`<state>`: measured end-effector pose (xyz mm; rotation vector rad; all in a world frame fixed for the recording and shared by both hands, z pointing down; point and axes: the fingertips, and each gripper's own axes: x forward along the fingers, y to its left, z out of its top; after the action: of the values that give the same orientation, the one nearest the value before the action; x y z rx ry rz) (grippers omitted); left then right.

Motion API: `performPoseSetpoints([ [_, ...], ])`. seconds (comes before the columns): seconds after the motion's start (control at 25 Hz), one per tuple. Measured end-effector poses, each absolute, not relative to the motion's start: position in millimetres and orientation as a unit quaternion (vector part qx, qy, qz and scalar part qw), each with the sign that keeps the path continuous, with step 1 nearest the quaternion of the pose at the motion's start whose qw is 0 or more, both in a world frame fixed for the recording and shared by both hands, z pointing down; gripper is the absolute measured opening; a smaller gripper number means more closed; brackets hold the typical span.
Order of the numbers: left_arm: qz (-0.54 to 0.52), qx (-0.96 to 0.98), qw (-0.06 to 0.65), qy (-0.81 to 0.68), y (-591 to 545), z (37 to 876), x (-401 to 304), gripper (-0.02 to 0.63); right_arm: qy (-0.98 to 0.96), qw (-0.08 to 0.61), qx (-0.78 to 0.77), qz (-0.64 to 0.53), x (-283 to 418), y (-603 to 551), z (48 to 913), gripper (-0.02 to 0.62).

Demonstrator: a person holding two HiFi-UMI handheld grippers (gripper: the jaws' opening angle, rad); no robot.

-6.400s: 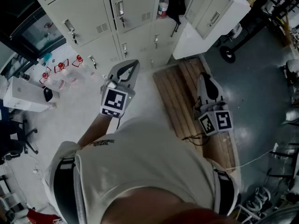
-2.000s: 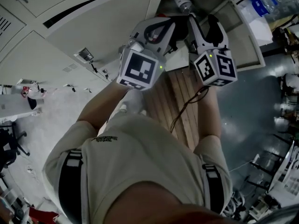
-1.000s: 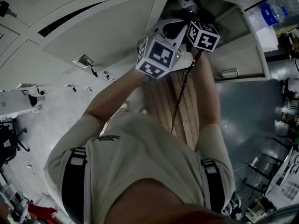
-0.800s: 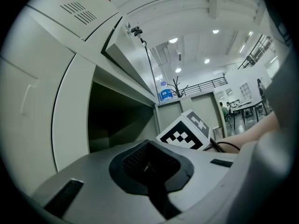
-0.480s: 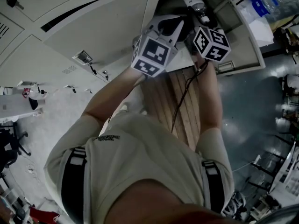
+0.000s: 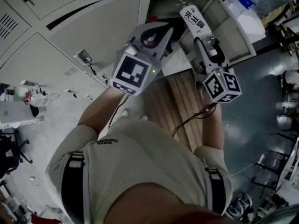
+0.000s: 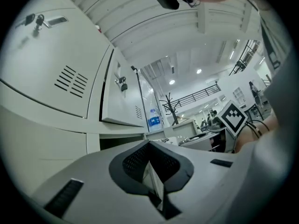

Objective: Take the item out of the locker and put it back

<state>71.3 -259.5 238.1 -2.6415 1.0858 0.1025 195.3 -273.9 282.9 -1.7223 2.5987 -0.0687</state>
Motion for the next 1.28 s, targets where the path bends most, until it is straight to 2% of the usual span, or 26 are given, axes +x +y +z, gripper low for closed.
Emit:
performPoseSetpoints([
  [0.24, 0.048, -0.914, 0.155, 0.371, -217.7, 231.0, 47.9, 0.012, 0.842, 0.013, -0.539, -0.015, 188.2, -206.5, 277.1, 0.293],
  [0.48, 0.039, -0.919, 0.138, 0.368, -183.6, 251.9, 29.2, 0.012, 0.833, -0.015, -0.553, -0.007, 184.1, -163.0, 292.3, 0.293],
  [0.84, 0.005, -0.921, 0.086, 0.379, -179.4, 290.8, 18.3, 0.012, 0.840, 0.015, -0.540, -0.055, 166.7, -151.6, 309.6, 0.293],
  [1.28, 0.004, -0.919, 0.080, 0.386, -183.0, 290.3, 15.4, 0.012, 0.844, 0.023, -0.533, -0.047, 160.6, -153.6, 303.4, 0.293],
])
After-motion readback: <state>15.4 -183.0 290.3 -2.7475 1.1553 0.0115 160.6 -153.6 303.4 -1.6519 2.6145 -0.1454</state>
